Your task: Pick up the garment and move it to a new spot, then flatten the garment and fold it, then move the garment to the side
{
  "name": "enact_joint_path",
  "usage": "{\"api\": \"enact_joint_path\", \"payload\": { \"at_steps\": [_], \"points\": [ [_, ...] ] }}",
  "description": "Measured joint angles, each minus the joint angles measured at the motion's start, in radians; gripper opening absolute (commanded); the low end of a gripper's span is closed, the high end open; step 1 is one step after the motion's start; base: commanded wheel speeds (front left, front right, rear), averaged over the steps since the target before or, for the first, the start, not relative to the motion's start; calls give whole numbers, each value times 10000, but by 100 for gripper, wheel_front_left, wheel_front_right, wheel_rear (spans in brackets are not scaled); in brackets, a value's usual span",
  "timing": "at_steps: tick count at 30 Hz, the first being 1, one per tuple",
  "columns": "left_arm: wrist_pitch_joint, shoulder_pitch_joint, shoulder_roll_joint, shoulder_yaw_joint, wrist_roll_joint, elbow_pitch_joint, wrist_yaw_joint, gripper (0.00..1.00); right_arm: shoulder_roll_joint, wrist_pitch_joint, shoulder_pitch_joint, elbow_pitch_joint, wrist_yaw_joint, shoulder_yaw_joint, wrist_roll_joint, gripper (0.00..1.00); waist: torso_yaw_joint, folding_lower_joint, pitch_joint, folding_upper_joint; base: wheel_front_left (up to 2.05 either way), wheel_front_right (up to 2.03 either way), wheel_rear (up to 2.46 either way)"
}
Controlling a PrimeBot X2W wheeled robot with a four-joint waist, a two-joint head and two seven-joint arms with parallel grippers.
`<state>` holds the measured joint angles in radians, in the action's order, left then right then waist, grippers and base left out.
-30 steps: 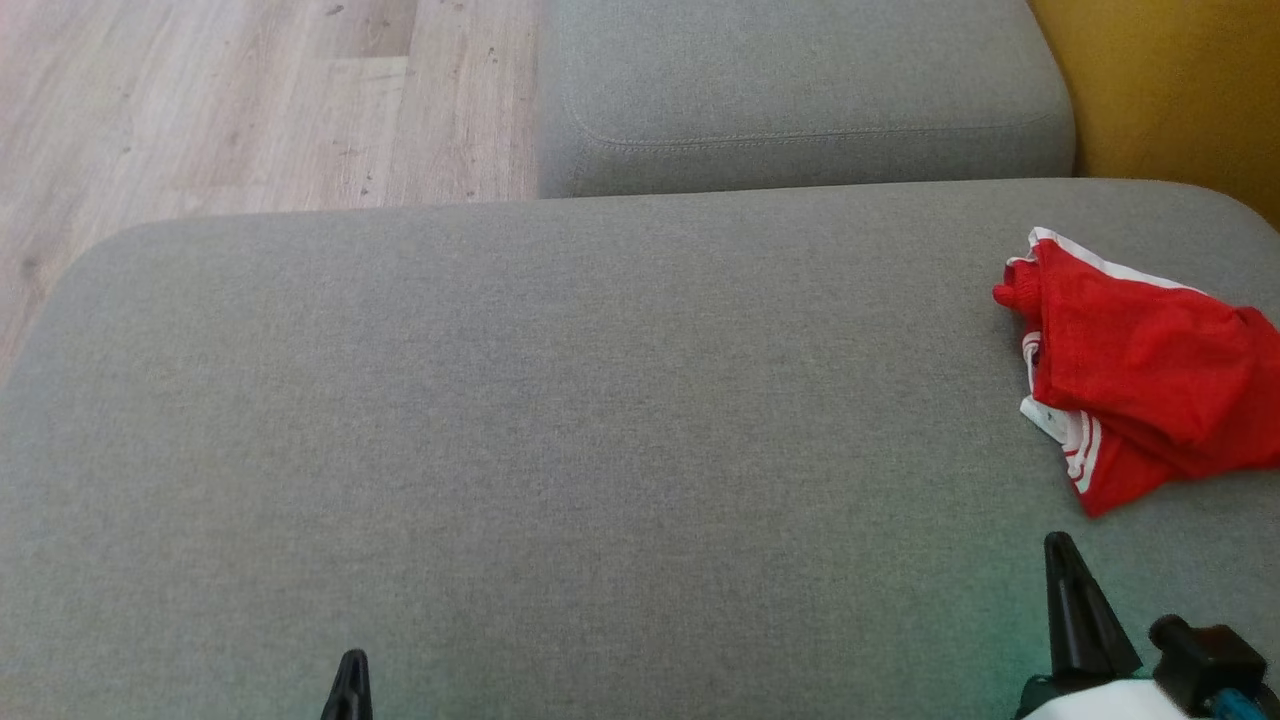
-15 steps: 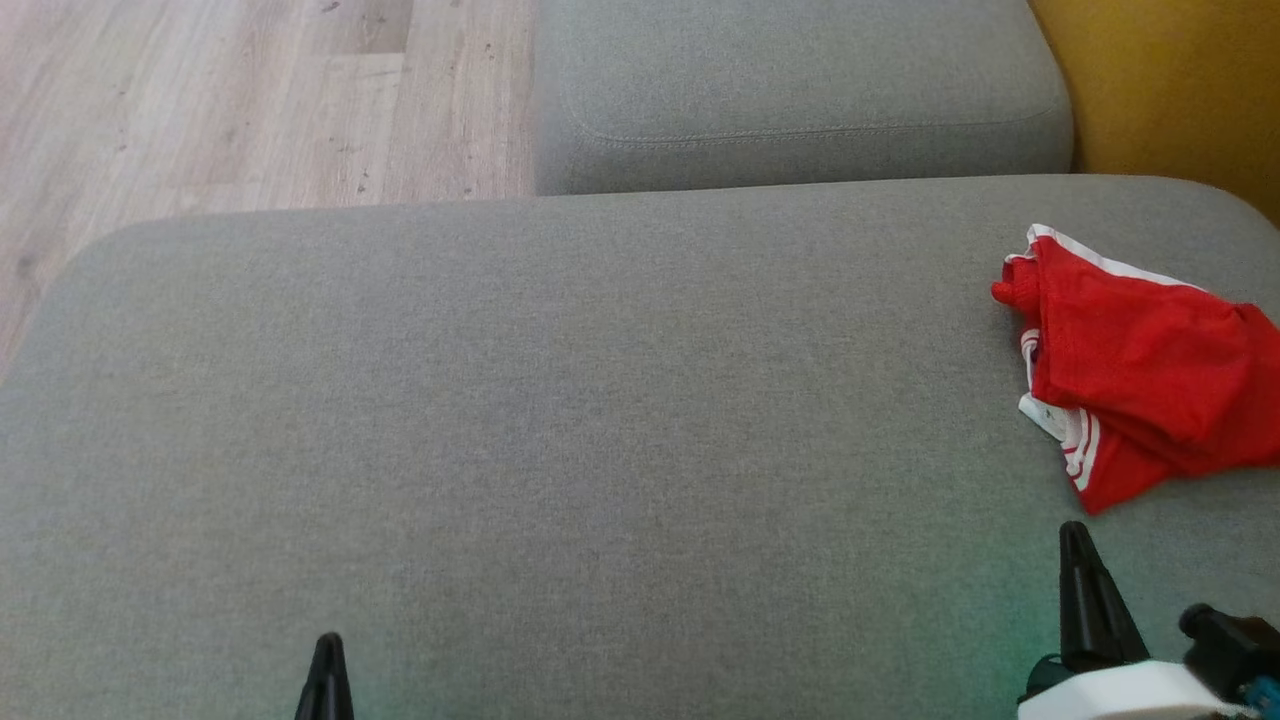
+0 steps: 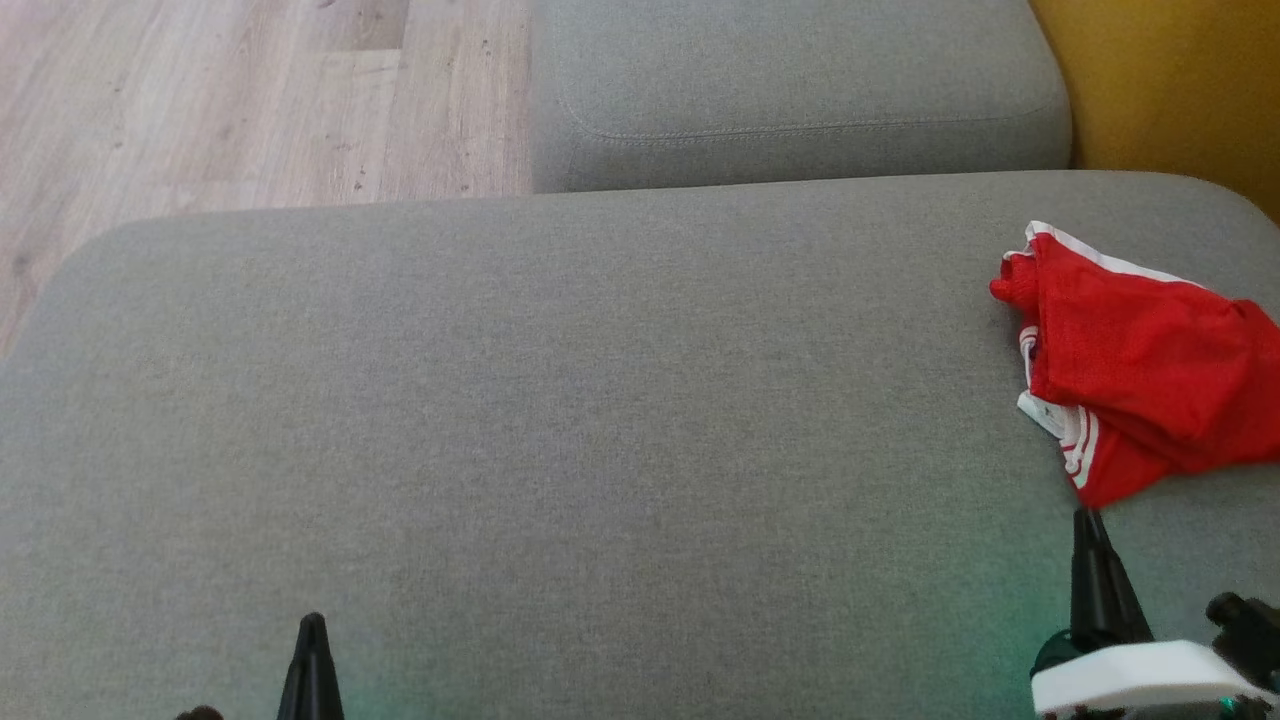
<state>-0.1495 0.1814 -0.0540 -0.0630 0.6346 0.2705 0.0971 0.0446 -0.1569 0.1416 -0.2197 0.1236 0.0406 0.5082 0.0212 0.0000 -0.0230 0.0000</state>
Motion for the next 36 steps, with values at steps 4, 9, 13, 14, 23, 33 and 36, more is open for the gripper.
{"api": "enact_joint_path", "payload": {
  "at_steps": [4, 9, 13, 14, 23, 33, 36],
  "points": [
    [90, -91, -2, 31, 456, 2, 2, 0, 6, 107, -157, -27, 0, 21, 510, 0, -10, 0, 12, 0, 0, 0, 0],
    [257, -191, -4, 86, 1129, 2, 12, 0, 6, 288, -294, -42, 0, 48, 1283, 0, -25, 0, 30, 0, 0, 0, 0],
    [357, -312, -4, 186, 1592, 2, 13, 0, 8, 362, -312, -73, 0, 69, 1797, 0, -34, 0, 42, 0, 0, 0, 0],
    [420, -366, -6, 217, 1703, 2, 15, 0, 8, 433, -325, -88, 0, 82, 1931, 0, -37, 0, 45, 0, 0, 0, 0],
    [654, -573, -6, 318, 2709, 2, 58, 0, 12, 662, -588, -146, 0, 140, 3068, 0, -59, 0, 72, 0, 0, 0, 0],
    [920, -870, -6, 418, 3843, 4, 86, 0, 17, 922, -783, -205, 0, 230, 4355, 0, -83, 0, 103, 0, 0, 0, 0],
    [1014, -963, -6, 487, 4167, 6, 86, 0, 21, 974, -820, -217, 0, 249, 4736, 0, -90, 0, 112, 0, 0, 0, 0]
  ]
}}
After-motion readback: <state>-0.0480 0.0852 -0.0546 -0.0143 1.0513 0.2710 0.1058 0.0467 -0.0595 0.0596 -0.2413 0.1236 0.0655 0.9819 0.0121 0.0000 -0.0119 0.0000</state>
